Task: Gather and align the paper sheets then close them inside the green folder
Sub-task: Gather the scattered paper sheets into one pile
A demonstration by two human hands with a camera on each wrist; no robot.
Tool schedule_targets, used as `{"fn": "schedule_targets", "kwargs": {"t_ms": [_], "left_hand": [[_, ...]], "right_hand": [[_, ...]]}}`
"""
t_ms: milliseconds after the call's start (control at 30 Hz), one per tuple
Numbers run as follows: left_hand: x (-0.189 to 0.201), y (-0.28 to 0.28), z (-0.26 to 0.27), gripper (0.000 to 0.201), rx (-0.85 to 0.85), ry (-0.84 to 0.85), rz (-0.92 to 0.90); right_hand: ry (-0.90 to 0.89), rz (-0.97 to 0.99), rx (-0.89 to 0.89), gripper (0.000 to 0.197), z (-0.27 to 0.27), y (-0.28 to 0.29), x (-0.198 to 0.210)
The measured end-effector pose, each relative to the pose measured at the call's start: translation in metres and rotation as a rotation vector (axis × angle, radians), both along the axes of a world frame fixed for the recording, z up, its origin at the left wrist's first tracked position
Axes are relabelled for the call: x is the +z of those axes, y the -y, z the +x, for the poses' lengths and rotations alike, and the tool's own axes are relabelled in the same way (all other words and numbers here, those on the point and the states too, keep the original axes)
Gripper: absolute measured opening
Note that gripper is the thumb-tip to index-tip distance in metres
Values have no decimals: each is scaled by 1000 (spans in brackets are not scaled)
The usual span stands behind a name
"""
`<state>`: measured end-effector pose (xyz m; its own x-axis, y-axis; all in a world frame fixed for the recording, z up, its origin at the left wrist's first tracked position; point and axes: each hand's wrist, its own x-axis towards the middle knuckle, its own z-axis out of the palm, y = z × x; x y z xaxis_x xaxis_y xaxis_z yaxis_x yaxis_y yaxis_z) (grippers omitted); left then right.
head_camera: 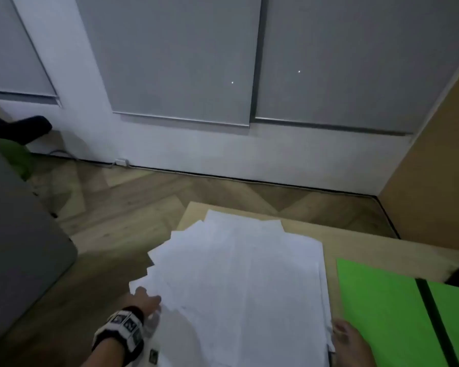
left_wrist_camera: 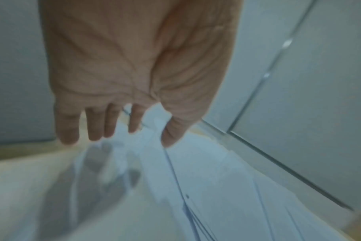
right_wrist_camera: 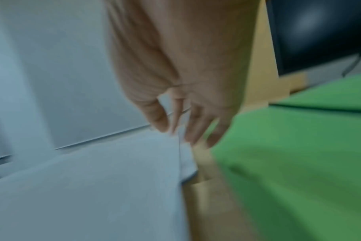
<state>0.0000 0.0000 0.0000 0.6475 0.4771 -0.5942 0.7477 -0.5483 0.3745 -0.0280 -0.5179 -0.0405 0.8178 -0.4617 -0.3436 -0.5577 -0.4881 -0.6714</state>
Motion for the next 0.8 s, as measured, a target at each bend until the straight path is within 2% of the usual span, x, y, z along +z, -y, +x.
{"fn": "schedule_targets", "kwargs": {"t_ms": [100,167,333,400,433,567,633,733,800], "left_hand": [[15,12,-4,62,89,-49,42],[18,20,-8,68,151,-56,59],[5,36,-11,88,263,18,15],[6,41,-11,96,346,23,-30],[4,41,-11,94,387,43,-51],[-11,42,-8,59,423,287,-193],[-18,38,-6,48,393,327,-244],[-27,31,-3,41,377,350,-319],[-27,31,-1,46,383,352,-335]], "right_hand": [[-131,-47,6,54,14,-44,8],[-193,-114,-31,68,16,-62,12],[-116,-66,-35,79,11,-93,5],[-83,1,-12,74,11,-95,-7],[-91,29,13,69,11,-95,-11],[-123,211,120,46,15,-79,-12],[-173,267,142,43,17,-71,-5],[-177,325,118,37,18,-65,0],[-92,279,74,36,22,-75,0]]}}
